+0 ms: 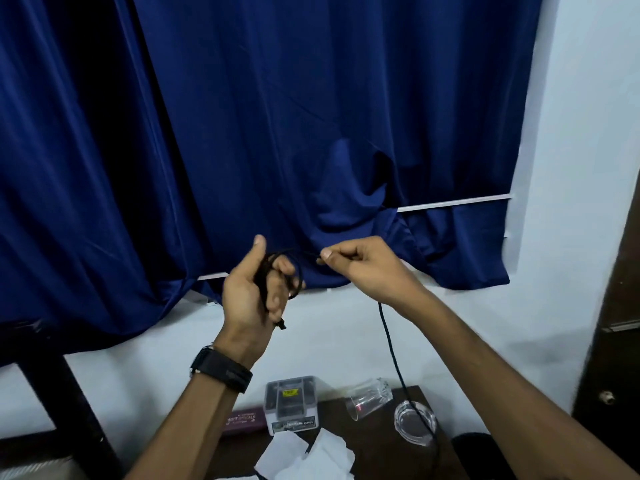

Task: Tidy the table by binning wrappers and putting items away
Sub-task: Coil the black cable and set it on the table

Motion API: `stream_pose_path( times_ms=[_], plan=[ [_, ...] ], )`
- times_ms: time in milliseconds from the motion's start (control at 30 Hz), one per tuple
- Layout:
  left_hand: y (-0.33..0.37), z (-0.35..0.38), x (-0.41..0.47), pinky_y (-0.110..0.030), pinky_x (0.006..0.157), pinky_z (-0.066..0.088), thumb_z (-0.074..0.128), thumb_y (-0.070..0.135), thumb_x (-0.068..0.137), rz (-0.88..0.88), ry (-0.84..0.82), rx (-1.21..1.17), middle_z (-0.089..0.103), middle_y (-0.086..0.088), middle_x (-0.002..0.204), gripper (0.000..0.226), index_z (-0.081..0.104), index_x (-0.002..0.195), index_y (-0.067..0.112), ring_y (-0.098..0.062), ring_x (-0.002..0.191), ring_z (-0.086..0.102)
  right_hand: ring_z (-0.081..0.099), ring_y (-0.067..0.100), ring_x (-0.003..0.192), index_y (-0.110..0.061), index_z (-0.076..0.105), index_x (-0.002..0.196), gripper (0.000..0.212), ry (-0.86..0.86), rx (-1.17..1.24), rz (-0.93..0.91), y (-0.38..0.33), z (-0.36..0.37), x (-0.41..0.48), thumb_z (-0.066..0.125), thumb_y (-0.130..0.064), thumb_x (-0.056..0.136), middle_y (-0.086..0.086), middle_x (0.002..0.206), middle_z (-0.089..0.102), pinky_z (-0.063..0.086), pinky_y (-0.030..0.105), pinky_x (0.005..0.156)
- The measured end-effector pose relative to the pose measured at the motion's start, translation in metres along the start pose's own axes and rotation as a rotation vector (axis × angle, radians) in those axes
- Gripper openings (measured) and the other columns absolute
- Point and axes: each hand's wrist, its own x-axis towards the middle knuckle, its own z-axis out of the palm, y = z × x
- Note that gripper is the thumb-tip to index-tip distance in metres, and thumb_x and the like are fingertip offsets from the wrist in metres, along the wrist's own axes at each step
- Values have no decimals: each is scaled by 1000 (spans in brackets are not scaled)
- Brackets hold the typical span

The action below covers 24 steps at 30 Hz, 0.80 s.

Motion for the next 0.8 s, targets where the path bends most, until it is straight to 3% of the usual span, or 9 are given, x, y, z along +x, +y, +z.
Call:
stream_pose_path(
  times_ms=[100, 167, 267, 333, 433, 467, 667, 733, 800],
  plan=[
    [-1, -2, 2, -13, 41, 41, 37, 40, 108, 0, 10, -101, 34, 0, 30, 59, 56, 65, 4, -8, 25, 35, 50, 8, 61, -15, 78, 95, 33, 7, -38, -34, 0, 7, -4, 63, -44, 97, -9, 59, 55, 42, 30, 66],
    [-4, -8, 6, -18, 56, 42, 40, 40, 107, 18, 10, -47, 47, 1, 38, 64, 60, 58, 5, -8, 28, 36, 41, 6, 60, -9, 75, 98, 37, -2, 9, -36, -4, 8, -9, 61, -43, 98, -6, 61, 43, 37, 28, 63],
    [-8, -12, 12, -17, 53, 40, 43, 40, 106, 20, 22, 92, 51, 3, 39, 55, 66, 72, 4, -6, 29, 29, 40, -1, 50, -15, 76, 101, 27, -107, 243, 15, -14, 6, -16, 67, -40, 97, -17, 55, 43, 34, 13, 52],
    [-12, -13, 17, -13, 45, 37, 45, 40, 105, -9, 15, 112, 42, 2, 34, 54, 72, 71, 8, -6, 28, 26, 41, -1, 49, -5, 74, 101, 29, -189, 290, -14, -19, 8, -22, 72, -33, 94, -17, 54, 45, 32, 9, 51],
    [-15, -16, 19, -23, 75, 35, 52, 51, 95, -72, -69, 49, 34, 2, 31, 54, 73, 63, 14, -8, 31, 27, 42, 5, 62, 5, 70, 89, 33, -182, 282, -31, -18, 18, -21, 77, -27, 90, -2, 65, 50, 32, 19, 61],
    [-14, -16, 18, -26, 75, 32, 53, 55, 92, -94, -79, 38, 33, 2, 31, 54, 71, 61, 14, -8, 31, 27, 43, 3, 61, 3, 69, 85, 29, -174, 294, -16, -16, 20, -19, 76, -24, 91, -3, 63, 52, 33, 18, 61],
    [0, -12, 4, -17, 38, 33, 51, 55, 94, -322, -191, -164, 29, 3, 27, 66, 60, 55, 4, -7, 18, 25, 50, -5, 55, -11, 73, 75, 15, -248, 224, 49, -13, 17, -17, 70, -4, 88, -14, 55, 61, 41, 11, 61],
    [4, -9, -1, -15, 32, 27, 50, 52, 94, -428, -289, -96, 32, 1, 27, 63, 62, 58, 2, -6, 15, 24, 59, 3, 74, -11, 76, 77, 8, -293, 155, 47, -8, 22, -17, 71, -9, 83, -2, 75, 73, 55, 31, 81],
    [5, -9, -3, -15, 30, 28, 48, 52, 94, -478, -387, 14, 31, 0, 27, 62, 68, 68, 0, -6, 15, 23, 59, 8, 82, -10, 71, 74, 14, -321, 136, 28, -6, 26, -20, 70, -23, 79, 1, 81, 71, 54, 53, 94]
  ],
)
